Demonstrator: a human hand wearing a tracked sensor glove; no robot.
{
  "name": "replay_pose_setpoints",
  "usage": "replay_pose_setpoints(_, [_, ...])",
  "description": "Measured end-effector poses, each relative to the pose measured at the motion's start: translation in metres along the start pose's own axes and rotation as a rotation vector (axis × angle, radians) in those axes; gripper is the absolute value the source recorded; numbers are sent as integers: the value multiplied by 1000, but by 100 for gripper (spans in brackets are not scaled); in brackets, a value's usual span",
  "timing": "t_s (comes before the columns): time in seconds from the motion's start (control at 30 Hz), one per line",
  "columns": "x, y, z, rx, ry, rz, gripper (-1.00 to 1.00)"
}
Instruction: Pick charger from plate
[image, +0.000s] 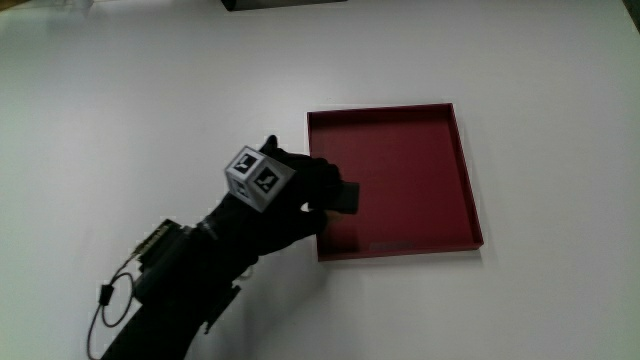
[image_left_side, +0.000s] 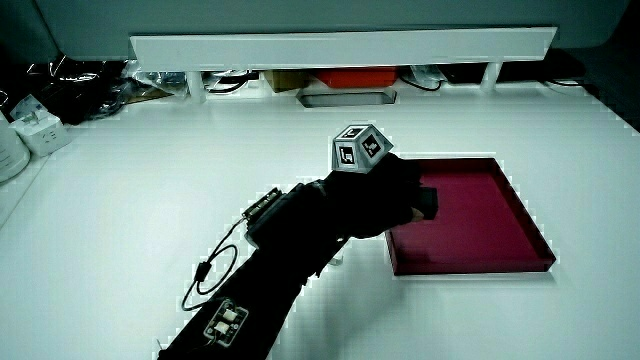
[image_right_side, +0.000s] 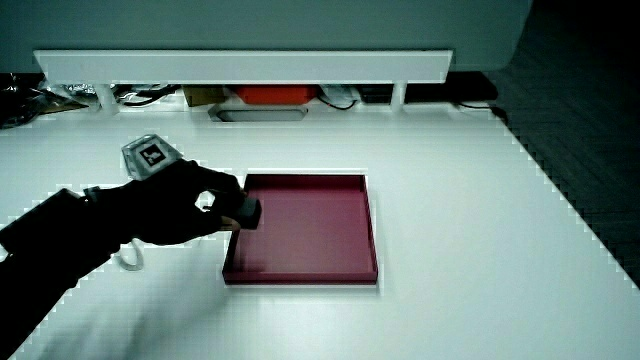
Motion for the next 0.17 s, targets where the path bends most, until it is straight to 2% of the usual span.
replay_pose_setpoints(0.03, [-4, -3, 1, 20, -7, -18, 100])
replay_pose_setpoints(0.07, [-1, -6, 10, 29, 41, -53, 100])
replay_pose_setpoints(0.1, [1, -10, 18, 38, 64, -46, 100])
replay_pose_setpoints(0.13, [-8, -14, 14, 50, -5, -10, 100])
replay_pose_setpoints(0.17, [-6, -19, 21, 56, 9, -11, 100])
